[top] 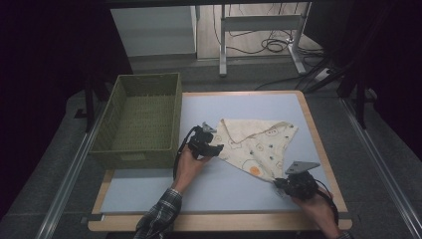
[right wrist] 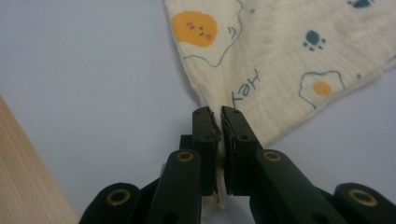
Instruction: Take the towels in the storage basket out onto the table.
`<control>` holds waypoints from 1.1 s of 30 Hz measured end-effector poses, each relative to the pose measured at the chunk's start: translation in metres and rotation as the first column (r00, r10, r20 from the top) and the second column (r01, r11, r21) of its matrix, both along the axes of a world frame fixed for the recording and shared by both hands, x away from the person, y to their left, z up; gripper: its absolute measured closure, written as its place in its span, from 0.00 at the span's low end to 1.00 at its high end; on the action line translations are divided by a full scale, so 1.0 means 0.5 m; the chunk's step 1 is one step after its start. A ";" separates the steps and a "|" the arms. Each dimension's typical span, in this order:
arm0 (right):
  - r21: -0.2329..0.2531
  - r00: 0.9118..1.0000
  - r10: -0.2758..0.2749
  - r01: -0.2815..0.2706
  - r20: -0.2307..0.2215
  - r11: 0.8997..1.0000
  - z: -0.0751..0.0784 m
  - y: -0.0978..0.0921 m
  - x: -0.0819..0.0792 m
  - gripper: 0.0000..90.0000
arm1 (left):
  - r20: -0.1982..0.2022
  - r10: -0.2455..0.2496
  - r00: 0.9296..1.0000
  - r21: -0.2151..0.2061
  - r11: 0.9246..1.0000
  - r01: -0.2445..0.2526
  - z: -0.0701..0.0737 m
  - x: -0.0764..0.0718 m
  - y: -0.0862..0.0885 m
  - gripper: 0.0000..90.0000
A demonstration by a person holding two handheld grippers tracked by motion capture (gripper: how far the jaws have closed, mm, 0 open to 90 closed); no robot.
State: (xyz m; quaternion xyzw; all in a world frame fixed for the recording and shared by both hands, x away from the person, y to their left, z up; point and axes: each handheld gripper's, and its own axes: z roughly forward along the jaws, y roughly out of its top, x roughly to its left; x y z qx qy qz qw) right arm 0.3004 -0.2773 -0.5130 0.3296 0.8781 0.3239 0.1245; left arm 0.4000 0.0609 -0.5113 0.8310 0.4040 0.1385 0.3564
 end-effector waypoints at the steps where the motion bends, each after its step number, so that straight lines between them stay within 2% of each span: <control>1: 0.002 1.000 -0.005 0.005 0.000 1.000 0.000 -0.007 -0.002 0.94 | 0.002 0.004 1.000 0.015 1.000 -0.004 -0.005 -0.006 0.000 0.52; 2: 0.003 1.000 -0.011 0.011 0.003 1.000 0.001 -0.018 -0.005 0.94 | -0.001 0.005 1.000 0.026 1.000 -0.005 -0.010 -0.010 0.001 0.54; 4: 0.002 1.000 -0.024 0.024 0.005 1.000 0.002 -0.033 -0.010 0.93 | -0.026 0.000 1.000 0.020 1.000 0.000 -0.022 -0.016 0.003 0.61; 7: 0.003 0.999 -0.033 0.033 0.013 0.999 0.002 -0.048 -0.014 0.93 | -0.024 0.001 1.000 0.047 0.999 0.000 -0.038 -0.029 0.006 0.63; 9: 0.009 0.999 -0.035 0.034 0.008 0.999 0.000 -0.054 -0.015 0.93 | -0.022 0.000 1.000 0.011 1.000 0.000 -0.043 -0.037 0.011 0.69; 11: 0.012 0.999 -0.036 0.035 0.009 0.999 -0.001 -0.055 -0.015 0.93 | -0.027 0.001 1.000 0.002 1.000 -0.001 -0.043 -0.045 0.011 0.77; 14: 0.007 0.999 -0.032 0.032 0.016 0.999 -0.001 -0.053 -0.015 0.93 | -0.050 -0.013 0.999 -0.019 1.000 0.012 -0.042 -0.054 0.010 0.96; 15: 0.005 0.999 -0.033 0.032 0.018 0.999 -0.001 -0.053 -0.016 0.93 | -0.052 -0.024 0.998 -0.014 1.000 0.023 -0.041 -0.057 0.010 0.98; 20: 0.016 0.999 -0.030 0.029 0.015 0.999 0.000 -0.058 -0.025 0.93 | -0.049 -0.075 0.996 -0.030 0.997 0.073 -0.033 -0.096 0.022 0.98; 25: 0.020 1.000 -0.026 0.026 0.017 0.999 0.002 -0.069 -0.048 0.93 | -0.078 -0.108 0.991 -0.052 0.993 0.104 -0.040 -0.148 0.035 0.97; 29: 0.025 1.000 -0.022 0.022 -0.002 0.999 -0.001 -0.082 -0.074 0.93 | -0.095 -0.146 0.985 -0.079 0.987 0.139 -0.046 -0.189 0.044 0.95; 31: 0.038 1.000 -0.018 0.019 -0.021 0.999 -0.002 -0.089 -0.083 0.91 | -0.086 -0.156 0.984 -0.081 0.985 0.149 -0.041 -0.199 0.045 0.89; 33: 0.057 0.999 -0.019 0.021 -0.044 0.998 0.000 -0.094 -0.086 0.85 | -0.054 -0.155 0.986 -0.063 0.987 0.151 -0.025 -0.196 0.043 0.81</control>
